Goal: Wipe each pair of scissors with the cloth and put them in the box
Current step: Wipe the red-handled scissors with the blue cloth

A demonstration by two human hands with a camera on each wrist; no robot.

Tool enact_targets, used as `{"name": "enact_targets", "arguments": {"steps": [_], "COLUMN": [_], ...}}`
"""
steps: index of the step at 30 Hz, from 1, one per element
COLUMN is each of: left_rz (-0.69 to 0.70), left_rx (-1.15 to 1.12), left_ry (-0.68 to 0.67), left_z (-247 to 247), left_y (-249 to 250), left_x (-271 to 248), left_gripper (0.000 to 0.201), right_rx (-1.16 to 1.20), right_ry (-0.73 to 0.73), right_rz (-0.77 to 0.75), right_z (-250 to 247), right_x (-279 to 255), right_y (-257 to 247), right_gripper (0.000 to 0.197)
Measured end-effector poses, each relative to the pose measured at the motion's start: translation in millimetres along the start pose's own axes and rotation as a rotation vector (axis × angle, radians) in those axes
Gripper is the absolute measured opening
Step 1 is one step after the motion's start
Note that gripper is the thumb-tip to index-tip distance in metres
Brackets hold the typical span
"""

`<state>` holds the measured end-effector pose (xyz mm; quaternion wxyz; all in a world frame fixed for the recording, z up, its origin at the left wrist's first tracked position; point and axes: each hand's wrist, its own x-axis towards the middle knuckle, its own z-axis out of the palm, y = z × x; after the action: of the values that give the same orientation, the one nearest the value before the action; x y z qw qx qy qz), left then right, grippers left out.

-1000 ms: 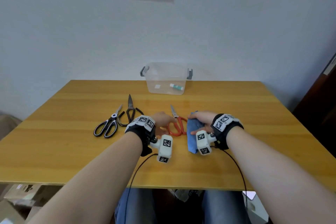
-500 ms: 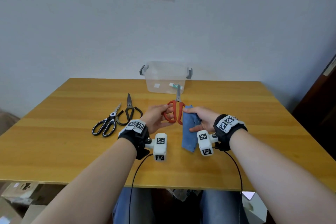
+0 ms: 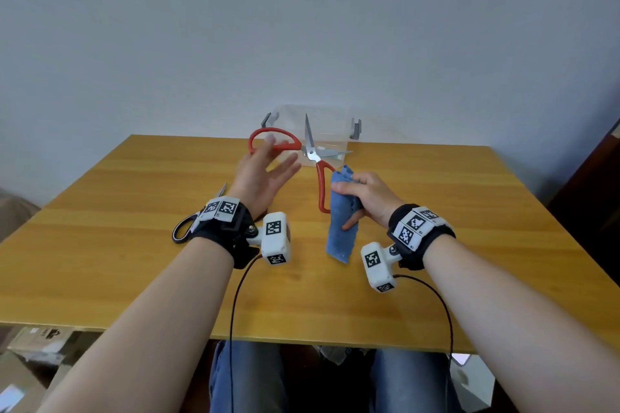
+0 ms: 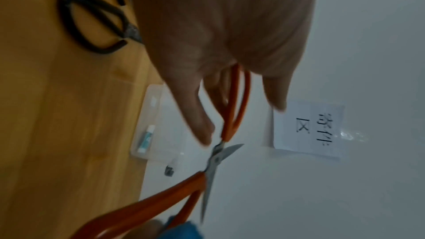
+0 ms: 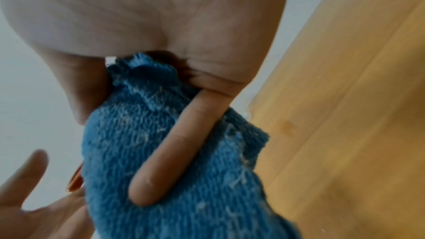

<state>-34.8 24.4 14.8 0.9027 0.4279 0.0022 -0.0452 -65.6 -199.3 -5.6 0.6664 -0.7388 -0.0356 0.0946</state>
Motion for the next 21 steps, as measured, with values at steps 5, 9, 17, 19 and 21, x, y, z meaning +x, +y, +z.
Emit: {"name": "enact_targets", "arguments": {"steps": [5, 9, 17, 19, 21], "left_rz": [-0.101, -0.067, -0.118, -0.115, -0.1], "left_rx": [0.154, 0.194, 0.235, 0.291, 0.334], "left_ry": [-0.021, 0.044, 0.059, 0.041, 0.035], "left_z": [0.7, 6.7, 9.6, 10.1, 11.5], "left_y": [-22.2, -41.8, -68.0, -74.7, -81.6], "left_x": [-0.1, 4.7, 28.6, 35.9, 41.6], "left_gripper": [0.023, 0.04, 0.029, 0.022, 0.011], "right_rx": [-0.07, -0.073, -0.078, -0.081, -0.121], "right_ry": [-0.027, 0.006, -0.029, -0.054, -0.097], "right_rz": [-0.027, -0.017, 0.043, 0.059, 0.078], "right_z": [0.1, -3.4, -16.1, -20.0, -24.2], "right_x": [2.4, 5.2, 18.0, 20.3, 23.1], "right_y": [2.1, 10.1, 25.7, 27.5, 28.2], "right_gripper": [0.023, 0.023, 0.026, 0.025, 0.024]}}
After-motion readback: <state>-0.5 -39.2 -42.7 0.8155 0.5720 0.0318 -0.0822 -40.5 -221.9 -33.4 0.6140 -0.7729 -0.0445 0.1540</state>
